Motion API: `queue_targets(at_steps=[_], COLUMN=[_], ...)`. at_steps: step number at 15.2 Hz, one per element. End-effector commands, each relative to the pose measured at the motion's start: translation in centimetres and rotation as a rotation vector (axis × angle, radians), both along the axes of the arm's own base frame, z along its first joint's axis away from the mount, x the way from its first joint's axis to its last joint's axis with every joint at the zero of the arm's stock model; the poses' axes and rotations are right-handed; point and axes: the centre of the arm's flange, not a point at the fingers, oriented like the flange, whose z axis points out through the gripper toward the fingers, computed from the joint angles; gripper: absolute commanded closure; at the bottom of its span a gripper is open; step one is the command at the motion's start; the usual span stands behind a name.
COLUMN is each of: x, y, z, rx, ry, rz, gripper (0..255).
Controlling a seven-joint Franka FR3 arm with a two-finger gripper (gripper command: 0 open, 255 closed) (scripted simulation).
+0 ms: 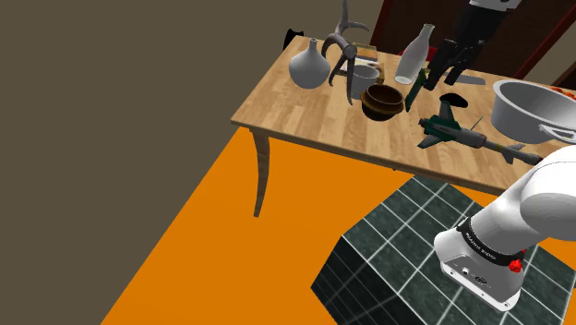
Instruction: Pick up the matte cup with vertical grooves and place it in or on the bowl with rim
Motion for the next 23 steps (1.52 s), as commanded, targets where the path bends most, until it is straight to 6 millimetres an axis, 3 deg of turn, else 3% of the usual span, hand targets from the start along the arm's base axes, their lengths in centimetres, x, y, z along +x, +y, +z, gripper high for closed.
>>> queue_targets(at_steps=[1,23], x=[0.0,24.4], y=[0.0,-9.0], z=[0.0,-10.8], rx=[0.000,-0.175], ry=[0.000,0.006], rz=[0.000,0.039], gripper=[0,0])
